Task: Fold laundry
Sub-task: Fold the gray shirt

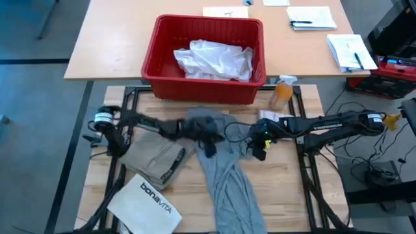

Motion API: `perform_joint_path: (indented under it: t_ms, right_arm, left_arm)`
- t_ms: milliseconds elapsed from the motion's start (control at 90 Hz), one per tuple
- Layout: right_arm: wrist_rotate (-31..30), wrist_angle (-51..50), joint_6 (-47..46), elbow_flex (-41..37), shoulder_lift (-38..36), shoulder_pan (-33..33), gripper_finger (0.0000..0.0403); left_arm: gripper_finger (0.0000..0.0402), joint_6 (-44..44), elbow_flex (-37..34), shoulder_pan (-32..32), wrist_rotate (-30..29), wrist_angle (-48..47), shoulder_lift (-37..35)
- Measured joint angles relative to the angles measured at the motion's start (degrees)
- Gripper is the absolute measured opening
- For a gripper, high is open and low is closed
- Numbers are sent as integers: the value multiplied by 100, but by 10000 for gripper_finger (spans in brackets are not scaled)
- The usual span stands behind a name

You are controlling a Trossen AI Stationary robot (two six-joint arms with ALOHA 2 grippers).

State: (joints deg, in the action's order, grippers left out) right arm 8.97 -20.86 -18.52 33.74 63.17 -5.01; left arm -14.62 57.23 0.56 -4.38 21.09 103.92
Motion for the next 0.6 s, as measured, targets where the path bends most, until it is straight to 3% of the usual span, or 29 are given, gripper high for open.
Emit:
perform_joint_path:
  t_ms: [67,311,456,600]
  right_arm:
    - [-1,-46,63,-21,-23,0,1]
    - [-250,-283,415,-28,159,-29,2]
    - [-324,-516,418,-38,178,-29,2]
    - [-474,-544,462,-40,168,-29,2]
  left_arm:
    - [0,-544,20,-334,-486,-87,269]
    - [0,-2173,421,-1180,-1213,-606,1021]
    - [0,-2952,580,-1390,-1328,-1377,1128]
    - [0,-3522,413,-1799,-1451,-1422,1096]
